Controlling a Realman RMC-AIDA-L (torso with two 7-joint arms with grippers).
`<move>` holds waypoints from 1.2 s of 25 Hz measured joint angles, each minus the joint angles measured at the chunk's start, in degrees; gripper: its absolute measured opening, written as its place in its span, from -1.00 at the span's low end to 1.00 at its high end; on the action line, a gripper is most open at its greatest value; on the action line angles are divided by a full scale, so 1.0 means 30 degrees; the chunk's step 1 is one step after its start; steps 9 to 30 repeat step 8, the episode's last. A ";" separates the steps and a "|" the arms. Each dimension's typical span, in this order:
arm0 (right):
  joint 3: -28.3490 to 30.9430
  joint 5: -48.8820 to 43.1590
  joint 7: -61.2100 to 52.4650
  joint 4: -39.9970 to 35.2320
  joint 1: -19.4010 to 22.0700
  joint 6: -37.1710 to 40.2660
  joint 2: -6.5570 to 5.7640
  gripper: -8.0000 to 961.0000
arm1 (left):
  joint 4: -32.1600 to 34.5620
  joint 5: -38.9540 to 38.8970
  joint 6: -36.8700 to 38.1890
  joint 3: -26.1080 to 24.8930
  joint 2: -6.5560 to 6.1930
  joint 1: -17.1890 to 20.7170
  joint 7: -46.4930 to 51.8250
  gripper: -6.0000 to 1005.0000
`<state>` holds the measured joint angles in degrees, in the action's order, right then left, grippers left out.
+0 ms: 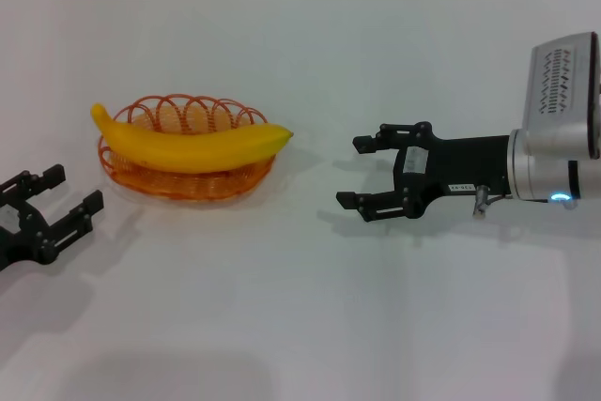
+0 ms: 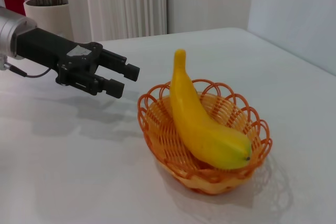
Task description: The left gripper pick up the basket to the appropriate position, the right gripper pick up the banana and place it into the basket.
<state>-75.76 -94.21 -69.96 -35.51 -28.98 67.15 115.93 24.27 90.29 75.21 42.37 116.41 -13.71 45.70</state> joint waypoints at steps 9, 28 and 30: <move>0.0056 0.0000 -0.0010 -0.0032 -0.0005 0.0054 0.0000 0.74 | -0.0151 0.0337 0.0019 0.0030 -0.0002 -0.0150 0.0066 0.28; 0.0056 0.0000 -0.0010 -0.0032 -0.0005 0.0054 0.0000 0.74 | -0.0151 0.0337 0.0019 0.0030 -0.0002 -0.0150 0.0066 0.28; 0.0056 0.0000 -0.0010 -0.0032 -0.0005 0.0054 0.0000 0.74 | -0.0151 0.0337 0.0019 0.0030 -0.0002 -0.0150 0.0066 0.28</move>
